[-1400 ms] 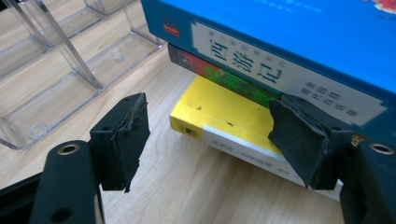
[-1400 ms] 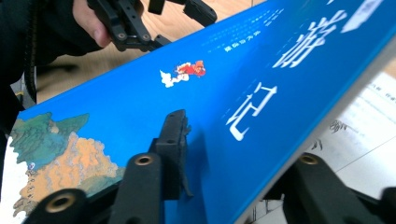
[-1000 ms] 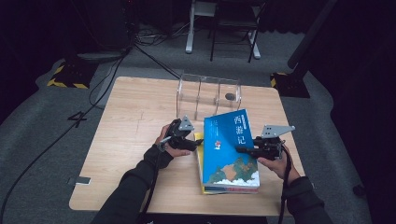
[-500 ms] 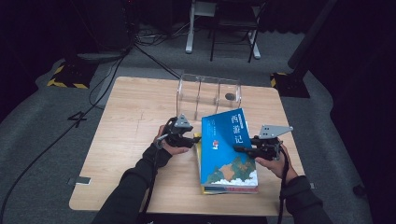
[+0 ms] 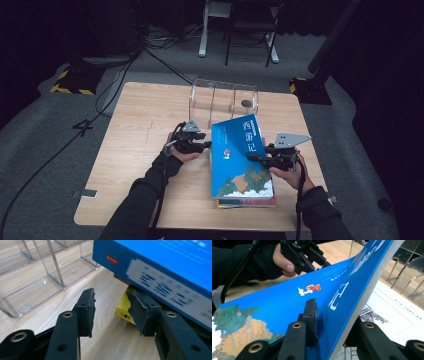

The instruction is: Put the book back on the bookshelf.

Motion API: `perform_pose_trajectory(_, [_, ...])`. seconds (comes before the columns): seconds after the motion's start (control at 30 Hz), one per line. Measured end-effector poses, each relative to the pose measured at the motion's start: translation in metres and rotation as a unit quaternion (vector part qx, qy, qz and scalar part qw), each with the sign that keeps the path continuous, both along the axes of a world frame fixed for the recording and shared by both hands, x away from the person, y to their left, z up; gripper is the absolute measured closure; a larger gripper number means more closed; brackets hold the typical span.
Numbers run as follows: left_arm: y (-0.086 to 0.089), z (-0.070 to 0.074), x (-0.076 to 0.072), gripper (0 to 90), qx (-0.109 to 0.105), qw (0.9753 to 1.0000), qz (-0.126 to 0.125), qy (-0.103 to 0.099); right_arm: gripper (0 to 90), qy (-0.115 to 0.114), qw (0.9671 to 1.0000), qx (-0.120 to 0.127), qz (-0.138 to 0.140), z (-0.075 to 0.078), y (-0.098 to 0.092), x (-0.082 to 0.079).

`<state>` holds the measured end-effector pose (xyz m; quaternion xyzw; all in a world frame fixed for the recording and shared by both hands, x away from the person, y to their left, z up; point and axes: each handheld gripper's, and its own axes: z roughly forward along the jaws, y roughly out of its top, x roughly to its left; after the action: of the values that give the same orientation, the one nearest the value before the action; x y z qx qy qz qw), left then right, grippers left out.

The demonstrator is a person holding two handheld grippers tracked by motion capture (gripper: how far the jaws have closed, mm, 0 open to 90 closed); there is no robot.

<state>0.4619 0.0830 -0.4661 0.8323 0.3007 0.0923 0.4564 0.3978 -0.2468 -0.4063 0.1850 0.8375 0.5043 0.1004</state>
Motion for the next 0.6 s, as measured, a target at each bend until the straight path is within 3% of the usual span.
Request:
perform_pose_trajectory(0.2, [-0.001,0.002,0.001,60.0,0.01,0.9998,0.005,-0.015,71.5,-0.011,0.9999,0.006,0.004,0.002,0.004,-0.002])
perform_pose_trajectory(0.33, [-0.001,0.004,0.001,70.1,0.008,0.9998,-0.007,-0.016,71.3,-0.012,0.9998,0.01,0.008,0.002,0.003,-0.002])
perform_pose_trajectory(0.43, [0.001,0.01,0.005,72.8,-0.01,0.9998,-0.01,-0.013,71.3,-0.017,0.9996,0.017,0.011,0.003,0.001,-0.002])
perform_pose_trajectory(0.6, [0.0,0.02,0.012,74.2,-0.02,0.9995,-0.016,-0.017,71.3,-0.035,0.9989,0.029,0.016,0.008,0.0,-0.005])
